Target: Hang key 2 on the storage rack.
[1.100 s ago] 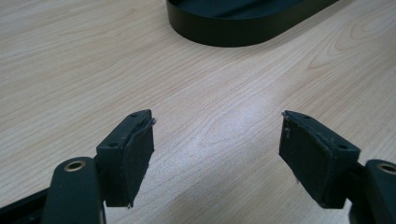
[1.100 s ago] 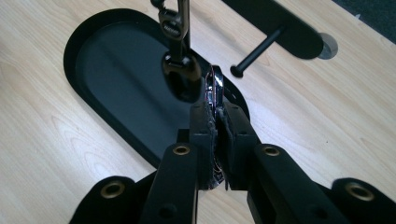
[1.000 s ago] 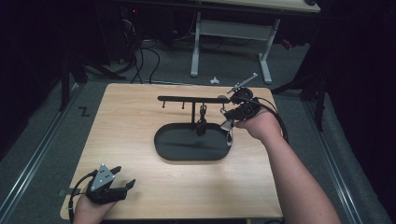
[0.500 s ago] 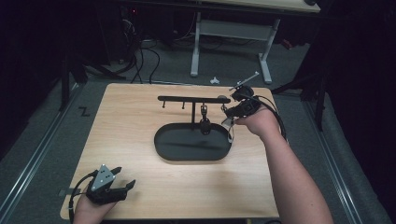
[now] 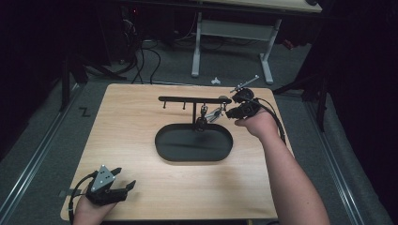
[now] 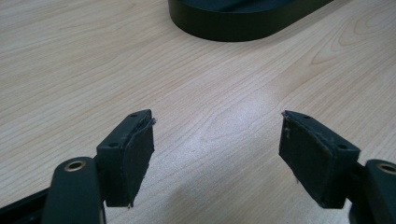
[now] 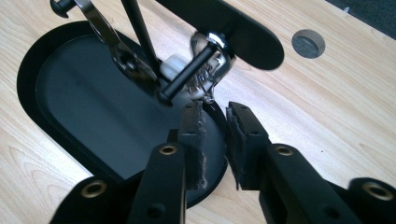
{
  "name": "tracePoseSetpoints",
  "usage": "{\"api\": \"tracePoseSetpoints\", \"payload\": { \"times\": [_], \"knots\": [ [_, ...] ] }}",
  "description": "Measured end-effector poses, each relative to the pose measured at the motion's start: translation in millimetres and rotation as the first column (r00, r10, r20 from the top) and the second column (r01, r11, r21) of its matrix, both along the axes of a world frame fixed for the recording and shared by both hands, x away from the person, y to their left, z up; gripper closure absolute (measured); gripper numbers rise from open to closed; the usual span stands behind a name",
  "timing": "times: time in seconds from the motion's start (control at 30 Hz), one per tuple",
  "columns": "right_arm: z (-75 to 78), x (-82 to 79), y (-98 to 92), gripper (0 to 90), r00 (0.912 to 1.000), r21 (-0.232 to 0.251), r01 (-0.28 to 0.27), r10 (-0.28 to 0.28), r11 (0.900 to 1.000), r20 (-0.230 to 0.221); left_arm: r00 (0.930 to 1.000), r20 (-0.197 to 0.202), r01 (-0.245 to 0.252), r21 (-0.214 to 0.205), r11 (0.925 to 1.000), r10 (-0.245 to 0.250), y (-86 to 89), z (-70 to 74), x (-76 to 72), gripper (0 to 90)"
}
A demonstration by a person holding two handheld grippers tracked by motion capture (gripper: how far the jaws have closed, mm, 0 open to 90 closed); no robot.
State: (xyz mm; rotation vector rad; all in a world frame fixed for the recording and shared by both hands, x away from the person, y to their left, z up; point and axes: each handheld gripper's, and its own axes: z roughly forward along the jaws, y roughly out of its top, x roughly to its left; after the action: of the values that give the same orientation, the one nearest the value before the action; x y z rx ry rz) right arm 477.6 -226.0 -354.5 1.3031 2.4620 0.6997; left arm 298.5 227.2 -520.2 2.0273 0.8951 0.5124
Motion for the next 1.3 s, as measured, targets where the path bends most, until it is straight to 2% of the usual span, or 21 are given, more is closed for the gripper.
{"api": "tracePoseSetpoints", "payload": {
  "times": [0.33,0.4,0.47,0.57,0.63,0.7,0.77,0.8,0.9,1.03,1.2,1.3],
  "knots": [
    [-27.4,-16.7,-11.1,49.7,0.9975,0.011,0.066,-0.066,0.9977,-0.024,0.9999,0.011,0.007,-0.004,1.0,-0.007,-6.0,2.1,2.0,26.5],
    [-33.4,-19.6,-13.9,44.5,0.9955,0.025,0.09,-0.089,0.9956,-0.033,0.9999,0.011,0.005,-0.001,1.0,-0.005,-6.7,2.5,2.4,26.4],
    [-38.7,-24.1,-15.1,41.6,0.9959,0.035,0.087,-0.086,0.9956,-0.028,0.9999,0.011,0.002,-0.004,1.0,-0.002,-7.0,2.6,3.2,26.4],
    [-45.8,-32.6,-13.8,36.8,0.9982,0.046,0.058,-0.058,0.9972,-0.012,1.0,0.005,-0.001,-0.006,1.0,0.001,-7.5,1.8,5.3,26.4],
    [-49.4,-37.4,-10.1,31.9,0.9988,0.013,0.049,-0.049,0.9987,-0.004,1.0,-0.002,-0.004,-0.007,1.0,0.004,-7.7,0.6,7.6,26.4],
    [-52.7,-44.7,-9.3,31.5,0.9988,0.007,0.038,-0.038,0.9993,0.032,0.9999,-0.005,-0.01,-0.011,0.9999,0.01,-8.4,0.1,9.6,26.4],
    [-55.2,-50.3,-8.5,28.0,0.9987,-0.007,0.035,-0.034,0.9994,0.037,0.9999,0.002,-0.012,-0.009,0.9999,0.012,-9.4,0.8,10.1,26.4],
    [-57.3,-54.8,-8.4,27.4,0.9971,-0.025,0.028,-0.027,0.9993,0.072,0.9999,0.003,-0.012,-0.008,0.9999,0.012,-9.7,1.0,10.0,26.4],
    [-62.2,-63.8,-12.2,25.0,0.9948,0.012,0.037,-0.038,0.9992,0.094,1.0,-0.002,-0.009,-0.007,0.9999,0.009,-10.3,-0.1,10.3,26.4],
    [-76.7,-77.3,-19.1,22.1,0.9932,0.059,0.044,-0.05,0.9973,0.105,0.9997,-0.017,-0.02,-0.013,0.9997,0.02,-9.2,-3.9,9.4,26.2],
    [-98.3,-96.0,-28.1,21.8,0.9859,0.077,0.071,-0.082,0.9945,0.146,0.9993,-0.011,-0.036,-0.016,0.9992,0.036,-9.4,-2.9,7.8,26.2],
    [-111.3,-108.4,-34.5,19.1,0.9833,0.106,0.083,-0.098,0.9909,0.153,0.9994,-0.01,-0.033,-0.011,0.9994,0.033,-13.3,-2.0,7.8,26.2]
  ]
}}
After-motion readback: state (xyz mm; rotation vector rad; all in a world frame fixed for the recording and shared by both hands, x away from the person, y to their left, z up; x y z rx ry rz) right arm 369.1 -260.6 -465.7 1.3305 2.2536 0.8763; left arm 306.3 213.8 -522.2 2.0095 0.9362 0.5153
